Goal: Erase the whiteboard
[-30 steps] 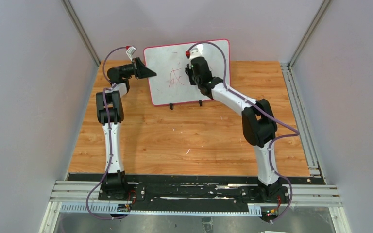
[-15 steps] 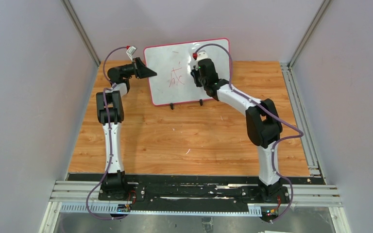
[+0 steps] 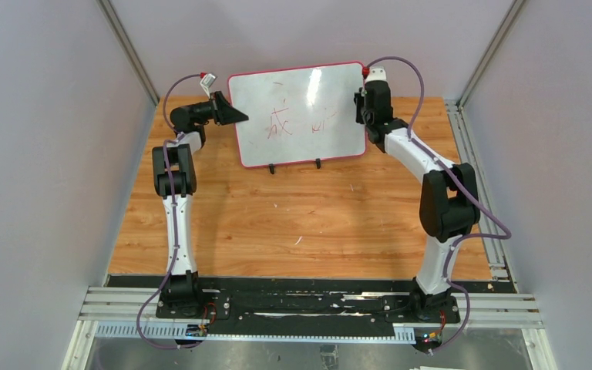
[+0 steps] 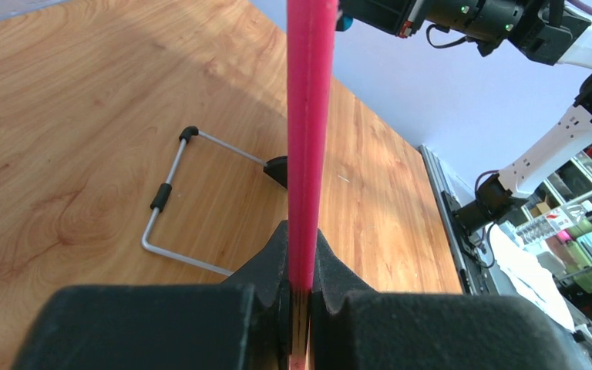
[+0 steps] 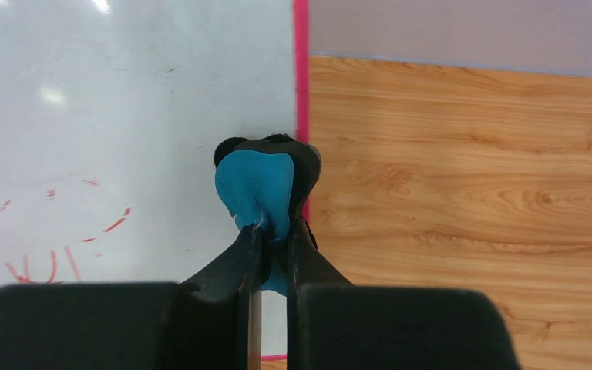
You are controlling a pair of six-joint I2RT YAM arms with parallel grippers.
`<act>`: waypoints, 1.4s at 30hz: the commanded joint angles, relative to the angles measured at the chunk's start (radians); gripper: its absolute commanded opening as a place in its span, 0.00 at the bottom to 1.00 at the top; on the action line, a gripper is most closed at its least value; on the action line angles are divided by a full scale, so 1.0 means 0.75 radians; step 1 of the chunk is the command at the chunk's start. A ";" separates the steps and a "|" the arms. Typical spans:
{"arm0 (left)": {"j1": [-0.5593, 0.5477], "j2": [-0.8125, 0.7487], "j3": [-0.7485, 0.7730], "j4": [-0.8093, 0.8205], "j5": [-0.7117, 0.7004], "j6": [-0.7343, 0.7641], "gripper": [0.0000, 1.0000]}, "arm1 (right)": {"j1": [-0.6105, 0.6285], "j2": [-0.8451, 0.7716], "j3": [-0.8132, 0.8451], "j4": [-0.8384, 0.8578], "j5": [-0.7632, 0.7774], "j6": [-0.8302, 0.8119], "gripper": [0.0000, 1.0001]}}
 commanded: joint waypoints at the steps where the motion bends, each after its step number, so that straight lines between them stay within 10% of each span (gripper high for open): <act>1: 0.025 0.052 0.011 0.080 0.048 0.084 0.00 | 0.056 0.006 0.013 0.028 -0.032 0.045 0.01; 20: 0.025 0.051 0.008 0.080 0.048 0.087 0.00 | 0.354 0.340 0.408 -0.078 -0.029 0.006 0.01; 42: 0.025 0.055 0.015 0.080 0.047 0.081 0.00 | 0.025 0.090 0.108 -0.009 0.060 -0.057 0.00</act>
